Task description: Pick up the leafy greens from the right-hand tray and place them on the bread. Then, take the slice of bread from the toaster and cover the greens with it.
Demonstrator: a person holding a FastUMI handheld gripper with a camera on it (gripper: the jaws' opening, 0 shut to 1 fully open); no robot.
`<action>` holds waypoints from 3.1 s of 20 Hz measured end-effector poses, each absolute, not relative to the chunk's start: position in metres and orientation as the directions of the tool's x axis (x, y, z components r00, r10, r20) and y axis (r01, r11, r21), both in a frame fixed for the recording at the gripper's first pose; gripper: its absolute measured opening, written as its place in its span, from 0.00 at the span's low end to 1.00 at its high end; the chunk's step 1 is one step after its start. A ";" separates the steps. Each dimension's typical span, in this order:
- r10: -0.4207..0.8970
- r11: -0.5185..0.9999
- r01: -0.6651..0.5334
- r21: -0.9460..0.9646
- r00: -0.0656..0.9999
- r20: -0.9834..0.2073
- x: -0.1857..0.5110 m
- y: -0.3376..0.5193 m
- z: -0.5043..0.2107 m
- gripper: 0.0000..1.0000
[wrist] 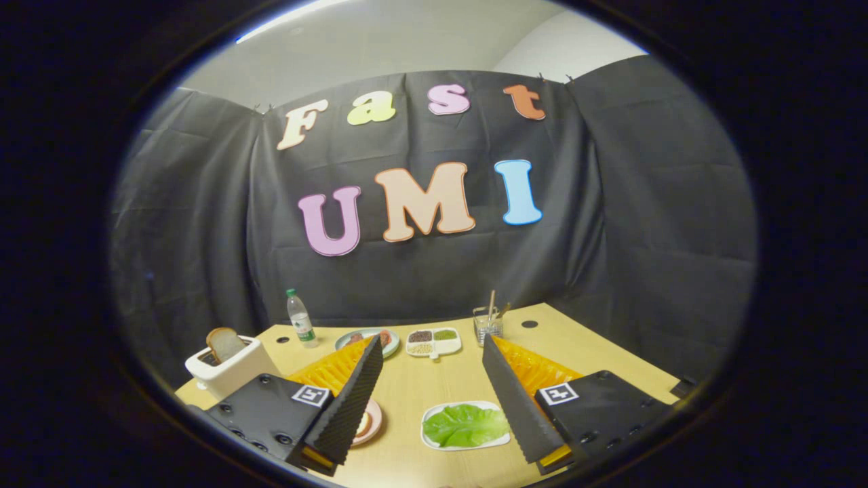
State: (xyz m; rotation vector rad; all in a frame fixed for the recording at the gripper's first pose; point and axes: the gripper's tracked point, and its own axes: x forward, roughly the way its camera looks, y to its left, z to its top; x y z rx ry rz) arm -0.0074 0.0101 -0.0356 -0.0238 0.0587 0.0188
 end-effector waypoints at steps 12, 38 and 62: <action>-0.041 0.999 0.040 -0.027 0.998 -0.046 -0.001 -0.024 -0.009 0.96; 0.133 0.984 -0.175 0.037 0.575 -0.807 0.089 -0.155 -0.190 0.96; 0.261 0.965 -0.031 0.259 0.110 -0.959 0.080 -0.119 -0.295 0.27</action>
